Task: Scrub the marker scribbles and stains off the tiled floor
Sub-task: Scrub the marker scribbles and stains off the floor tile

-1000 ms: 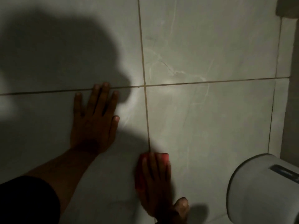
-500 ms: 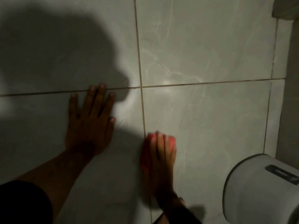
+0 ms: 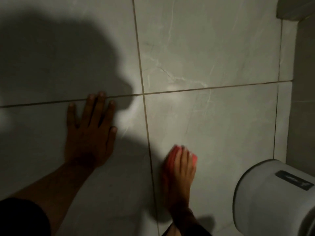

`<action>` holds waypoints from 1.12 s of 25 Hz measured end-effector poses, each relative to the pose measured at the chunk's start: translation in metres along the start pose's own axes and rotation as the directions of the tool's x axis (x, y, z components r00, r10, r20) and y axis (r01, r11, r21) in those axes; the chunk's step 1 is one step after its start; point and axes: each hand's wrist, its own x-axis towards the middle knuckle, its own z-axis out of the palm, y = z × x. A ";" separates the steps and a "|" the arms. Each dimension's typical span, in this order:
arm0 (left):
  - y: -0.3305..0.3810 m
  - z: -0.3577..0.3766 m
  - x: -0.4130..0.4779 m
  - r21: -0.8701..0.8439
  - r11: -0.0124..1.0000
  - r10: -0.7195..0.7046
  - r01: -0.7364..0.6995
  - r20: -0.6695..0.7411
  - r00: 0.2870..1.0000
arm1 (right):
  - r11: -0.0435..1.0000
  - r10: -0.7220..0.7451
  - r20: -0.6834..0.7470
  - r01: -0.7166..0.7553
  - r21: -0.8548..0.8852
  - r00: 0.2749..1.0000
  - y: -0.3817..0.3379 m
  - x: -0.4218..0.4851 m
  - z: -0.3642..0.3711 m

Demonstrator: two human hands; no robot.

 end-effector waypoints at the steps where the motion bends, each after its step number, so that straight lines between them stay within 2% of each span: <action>1: 0.000 -0.001 0.000 -0.007 1.000 -0.002 0.002 -0.002 1.000 | 1.000 -0.001 0.043 0.001 0.006 0.999 0.010 -0.016 0.002; 3: 0.000 -0.001 0.000 -0.023 1.000 0.005 -0.005 -0.005 1.000 | 0.999 0.028 -0.031 -0.027 0.023 0.999 0.022 0.030 -0.007; 6: -0.001 -0.001 -0.001 -0.020 1.000 0.006 -0.006 0.006 1.000 | 0.953 0.198 -0.192 -0.143 0.269 0.961 0.009 0.179 -0.050; 7: -0.001 -0.001 -0.001 -0.024 1.000 0.008 -0.008 0.010 1.000 | 0.949 0.230 -0.272 -0.153 0.275 0.934 0.008 0.210 -0.058; 8: 0.000 -0.002 0.000 -0.030 1.000 0.007 -0.007 0.013 1.000 | 0.950 0.231 -0.292 -0.151 0.271 0.928 0.009 0.217 -0.058; 10: 0.000 -0.003 0.000 -0.029 1.000 -0.002 0.002 0.007 1.000 | 0.969 0.123 -0.255 -0.060 0.240 0.959 0.020 0.173 -0.037; 11: -0.001 -0.004 0.000 -0.018 1.000 -0.001 0.001 0.005 1.000 | 0.968 0.113 -0.191 -0.065 0.241 0.975 0.026 0.124 -0.025; 13: -0.001 -0.004 0.000 -0.007 1.000 0.001 -0.001 0.006 1.000 | 0.960 0.145 -0.064 -0.125 0.250 0.987 0.045 0.029 -0.006; 15: -0.001 -0.004 -0.001 -0.013 1.000 -0.003 0.003 0.007 1.000 | 0.946 0.185 -0.011 -0.175 0.273 0.983 0.064 0.003 -0.001; 17: 0.000 -0.004 0.000 -0.013 1.000 0.007 -0.007 0.015 1.000 | 0.915 0.305 -0.035 -0.282 0.287 0.952 0.077 0.064 -0.017; 19: -0.002 -0.002 0.000 -0.002 1.000 0.008 -0.008 0.013 1.000 | 0.836 0.479 -0.085 -0.425 0.348 0.873 0.074 0.160 -0.050; 21: -0.001 -0.002 0.000 -0.007 1.000 0.004 -0.003 0.016 1.000 | 0.830 0.517 -0.155 -0.448 0.332 0.842 0.041 0.225 -0.074; 22: -0.002 -0.002 -0.001 -0.006 1.000 0.001 -0.001 0.018 1.000 | 0.872 0.456 -0.228 -0.381 0.306 0.860 0.008 0.231 -0.073; 23: -0.001 -0.002 -0.002 0.000 1.000 0.000 0.000 0.019 1.000 | 0.925 0.330 -0.301 -0.243 0.291 0.895 -0.031 0.220 -0.066; 25: -0.001 -0.003 0.000 -0.008 1.000 -0.007 0.007 0.026 1.000 | 0.968 -0.013 -0.308 0.090 0.235 0.951 -0.096 0.167 -0.047; 26: -0.001 -0.004 0.001 -0.014 1.000 -0.009 0.009 0.031 0.999 | 0.950 -0.181 -0.269 0.239 0.199 0.946 -0.105 0.141 -0.040; 27: -0.002 -0.005 0.001 -0.017 1.000 -0.011 0.012 0.036 0.999 | 0.937 -0.275 -0.221 0.312 0.158 0.936 -0.093 0.128 -0.035; 28: -0.002 -0.006 0.000 -0.018 1.000 -0.014 0.015 0.040 0.999 | 0.938 -0.294 -0.214 0.324 0.123 0.932 -0.064 0.128 -0.034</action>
